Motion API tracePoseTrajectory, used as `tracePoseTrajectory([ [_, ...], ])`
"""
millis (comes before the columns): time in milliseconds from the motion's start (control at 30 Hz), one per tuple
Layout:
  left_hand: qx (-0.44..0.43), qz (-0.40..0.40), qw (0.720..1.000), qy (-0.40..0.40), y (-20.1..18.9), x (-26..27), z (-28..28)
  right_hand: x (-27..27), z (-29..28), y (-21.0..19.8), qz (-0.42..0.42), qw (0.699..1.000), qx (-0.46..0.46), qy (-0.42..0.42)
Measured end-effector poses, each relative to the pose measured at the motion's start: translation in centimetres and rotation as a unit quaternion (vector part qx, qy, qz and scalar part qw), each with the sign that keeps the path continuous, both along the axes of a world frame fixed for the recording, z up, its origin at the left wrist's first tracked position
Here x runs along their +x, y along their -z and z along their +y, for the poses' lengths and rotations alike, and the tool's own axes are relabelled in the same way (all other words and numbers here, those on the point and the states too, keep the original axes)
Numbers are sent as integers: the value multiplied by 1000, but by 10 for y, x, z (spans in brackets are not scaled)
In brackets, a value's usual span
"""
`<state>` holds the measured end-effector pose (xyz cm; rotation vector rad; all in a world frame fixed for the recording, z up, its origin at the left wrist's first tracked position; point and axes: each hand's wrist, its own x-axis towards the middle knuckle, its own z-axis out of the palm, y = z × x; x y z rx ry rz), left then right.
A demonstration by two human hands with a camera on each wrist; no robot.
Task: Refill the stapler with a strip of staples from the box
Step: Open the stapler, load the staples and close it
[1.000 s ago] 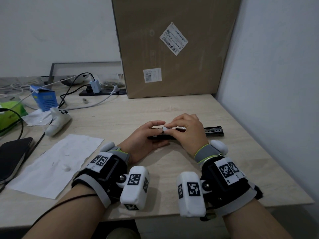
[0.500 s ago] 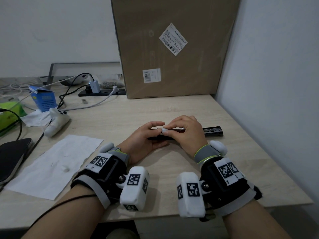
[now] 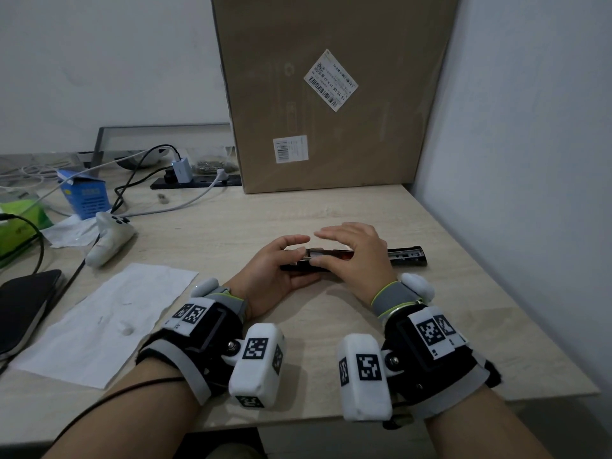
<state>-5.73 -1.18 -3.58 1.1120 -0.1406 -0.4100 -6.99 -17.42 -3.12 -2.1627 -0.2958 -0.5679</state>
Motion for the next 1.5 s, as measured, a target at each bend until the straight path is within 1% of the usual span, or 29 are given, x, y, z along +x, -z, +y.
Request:
tracePoseTrajectory([
  [133, -29, 6, 999, -30, -4, 0, 1, 2, -4, -2, -73, 992, 72, 70],
  [233, -55, 10, 996, -64, -6, 1, 4, 5, -7, 0, -98, 983, 93, 128],
  [333, -74, 12, 992, -100, -7, 3, 7, 11, -10, 2, -89, 972, 126, 178],
  [433, -78, 9, 990, -119, -8, 5, 10, 13, -12, 3, -64, 955, 185, 224],
  [500, -83, 9, 989, -126, -8, 5, 11, 12, -13, 2, -28, 946, 219, 238],
  [600, -85, 9, 988, -125, -8, 4, 12, 13, -12, 2, 74, 944, 245, 209],
  [700, -95, 11, 989, -110, -10, 2, 11, 18, -10, 6, 131, 936, 274, 177],
  [767, -103, 16, 990, -99, -10, 1, 10, 19, -7, 6, 140, 921, 329, 155],
  [833, -110, 22, 990, -87, -10, 1, 9, 17, -6, 4, 126, 903, 388, 131],
  [933, -114, 30, 991, -66, -10, -1, 9, 12, -5, -1, 94, 894, 426, 99],
  [1000, -107, 29, 992, -59, -10, -2, 7, 8, -4, -2, 62, 901, 421, 80],
  [1133, -83, 19, 995, -57, -9, -3, 5, 1, -1, -7, 4, 935, 354, 7],
  [1233, -82, 19, 995, -53, -8, -3, 5, -1, -1, -5, 8, 949, 313, -29],
  [1400, -78, 19, 997, -14, -10, -3, 4, -2, 1, -3, 9, 969, 241, -56],
  [1500, -78, 24, 996, -24, -11, -1, 4, -3, 2, -2, 14, 973, 221, -59],
])
